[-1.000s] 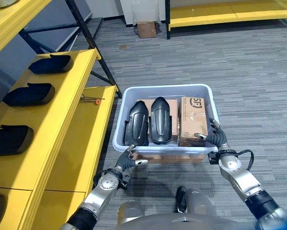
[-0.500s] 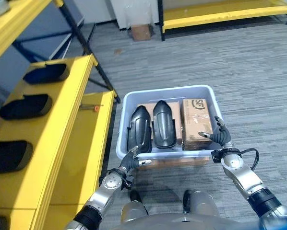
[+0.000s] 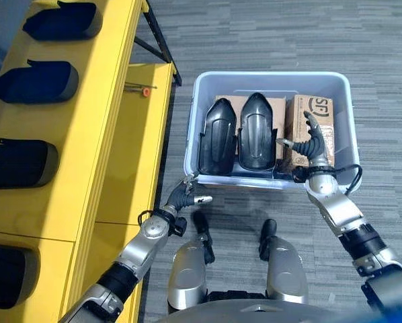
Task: Move parts from the plastic box to the shelf.
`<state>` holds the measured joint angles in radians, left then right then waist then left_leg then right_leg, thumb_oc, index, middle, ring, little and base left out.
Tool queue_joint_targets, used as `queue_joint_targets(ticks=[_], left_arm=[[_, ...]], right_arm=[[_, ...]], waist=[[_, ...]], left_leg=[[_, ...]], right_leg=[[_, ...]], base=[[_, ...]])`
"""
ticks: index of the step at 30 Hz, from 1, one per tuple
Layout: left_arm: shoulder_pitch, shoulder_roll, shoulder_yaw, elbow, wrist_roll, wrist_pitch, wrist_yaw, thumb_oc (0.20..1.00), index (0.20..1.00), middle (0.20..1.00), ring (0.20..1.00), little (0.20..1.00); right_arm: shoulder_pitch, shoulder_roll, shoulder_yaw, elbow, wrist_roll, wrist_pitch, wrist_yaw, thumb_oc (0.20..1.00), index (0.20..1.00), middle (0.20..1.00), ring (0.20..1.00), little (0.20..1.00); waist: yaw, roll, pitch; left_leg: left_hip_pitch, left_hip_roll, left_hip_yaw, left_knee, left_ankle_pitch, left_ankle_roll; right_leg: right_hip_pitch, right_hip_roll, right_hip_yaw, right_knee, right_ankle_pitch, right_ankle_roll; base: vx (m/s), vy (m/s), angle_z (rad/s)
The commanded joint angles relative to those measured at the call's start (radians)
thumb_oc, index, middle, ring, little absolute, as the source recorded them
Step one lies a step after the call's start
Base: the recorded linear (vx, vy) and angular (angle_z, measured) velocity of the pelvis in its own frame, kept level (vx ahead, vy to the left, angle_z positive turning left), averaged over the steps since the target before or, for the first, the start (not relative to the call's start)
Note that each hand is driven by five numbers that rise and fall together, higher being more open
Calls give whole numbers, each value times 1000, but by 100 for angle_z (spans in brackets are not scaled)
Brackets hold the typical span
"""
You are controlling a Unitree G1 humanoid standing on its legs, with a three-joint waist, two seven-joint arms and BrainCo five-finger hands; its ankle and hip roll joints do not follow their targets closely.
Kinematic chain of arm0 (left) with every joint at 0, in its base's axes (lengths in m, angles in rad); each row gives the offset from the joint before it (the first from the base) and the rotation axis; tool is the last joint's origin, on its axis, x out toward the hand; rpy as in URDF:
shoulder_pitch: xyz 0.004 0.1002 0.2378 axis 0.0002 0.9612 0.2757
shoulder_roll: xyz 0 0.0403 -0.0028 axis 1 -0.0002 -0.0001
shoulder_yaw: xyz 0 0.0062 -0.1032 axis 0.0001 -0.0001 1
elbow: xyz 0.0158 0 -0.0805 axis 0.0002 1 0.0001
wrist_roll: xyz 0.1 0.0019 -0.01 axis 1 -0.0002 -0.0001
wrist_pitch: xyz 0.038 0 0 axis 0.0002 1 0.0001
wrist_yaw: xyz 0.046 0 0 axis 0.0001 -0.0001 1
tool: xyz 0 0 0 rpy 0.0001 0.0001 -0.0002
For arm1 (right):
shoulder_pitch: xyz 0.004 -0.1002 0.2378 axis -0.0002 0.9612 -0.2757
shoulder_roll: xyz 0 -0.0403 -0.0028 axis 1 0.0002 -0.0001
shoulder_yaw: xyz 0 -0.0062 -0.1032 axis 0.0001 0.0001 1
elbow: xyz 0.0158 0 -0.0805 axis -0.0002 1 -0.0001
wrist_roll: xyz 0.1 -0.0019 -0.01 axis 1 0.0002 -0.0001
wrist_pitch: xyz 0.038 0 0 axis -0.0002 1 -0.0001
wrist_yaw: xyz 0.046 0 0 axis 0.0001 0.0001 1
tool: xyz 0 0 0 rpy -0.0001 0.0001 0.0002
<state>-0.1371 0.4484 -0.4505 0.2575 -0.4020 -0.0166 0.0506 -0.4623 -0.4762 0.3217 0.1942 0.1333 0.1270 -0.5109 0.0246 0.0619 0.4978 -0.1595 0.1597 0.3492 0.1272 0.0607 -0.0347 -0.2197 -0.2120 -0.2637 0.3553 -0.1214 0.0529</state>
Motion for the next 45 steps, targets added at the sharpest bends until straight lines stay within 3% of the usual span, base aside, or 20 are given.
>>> queue_joint_targets(ticks=[1, 13, 14, 18, 27, 33, 45], left_arm=[[27, 10, -17, -79, -20, -38, 5, 1000, 1000, 1000, 1000, 1000], [-15, 1, -26, -122, -31, -31, 39, 1000, 1000, 1000, 1000, 1000], [-9, 0, -27, -124, -32, -32, 38, 1000, 1000, 1000, 1000, 1000], [-5, -4, -22, -137, -25, -29, 44, 1000, 1000, 1000, 1000, 1000], [-11, -28, -32, -137, -13, -12, 64, 1000, 1000, 1000, 1000, 1000], [-17, -32, -33, -131, -15, -7, 73, 1000, 1000, 1000, 1000, 1000], [-39, -50, -40, -91, -27, -14, 76, 1000, 1000, 1000, 1000, 1000]], right_arm=[[-69, -7, -33, 13, 21, 5, -35, 1000, 1000, 1000, 1000, 1000], [-216, -12, -44, 91, 37, 58, -123, 1000, 1000, 1000, 1000, 1000], [-215, -12, -45, 97, 34, 63, -128, 1000, 1000, 1000, 1000, 1000], [-235, -17, -51, 134, 33, 61, -178, 1000, 1000, 1000, 1000, 1000], [-213, 1, -40, 151, 85, 66, -213, 1000, 1000, 1000, 1000, 1000], [-213, 10, -40, 178, 109, 63, -201, 1000, 1000, 1000, 1000, 1000], [-262, 9, 19, 244, 18, 101, -177, 1000, 1000, 1000, 1000, 1000]], waist=[[36, -6, -1], [83, 7, 22], [84, 5, 22], [93, 9, 22], [84, 6, 22], [83, 7, 22], [89, 18, 22]], left_leg=[[-16, 44, -96, 57, -24, -30], [-211, 11, -125, 114, -21, -8], [-205, 3, -133, 124, -44, -15], [-253, -4, -137, 144, -50, -9], [-317, -7, -123, 156, -49, -4], [-341, -6, -123, 169, -52, -5], [-388, -6, -121, 179, -51, -3]], right_leg=[[22, -21, 4, 29, 18, 4], [-168, -25, 9, 110, 25, 9], [-162, -30, 16, 120, 5, 19], [-209, -28, 22, 141, 5, 21], [-280, -5, 42, 164, 0, 15], [-305, -3, 45, 180, -4, 12], [-357, -3, 48, 188, 5, 12]], base=[[-83, 36, 5], [-44, 13, 4], [40, -2, 2], [-20, -17, 4], [-18, -6, -2], [-3, -4, -1], [-7, 4, -1]])
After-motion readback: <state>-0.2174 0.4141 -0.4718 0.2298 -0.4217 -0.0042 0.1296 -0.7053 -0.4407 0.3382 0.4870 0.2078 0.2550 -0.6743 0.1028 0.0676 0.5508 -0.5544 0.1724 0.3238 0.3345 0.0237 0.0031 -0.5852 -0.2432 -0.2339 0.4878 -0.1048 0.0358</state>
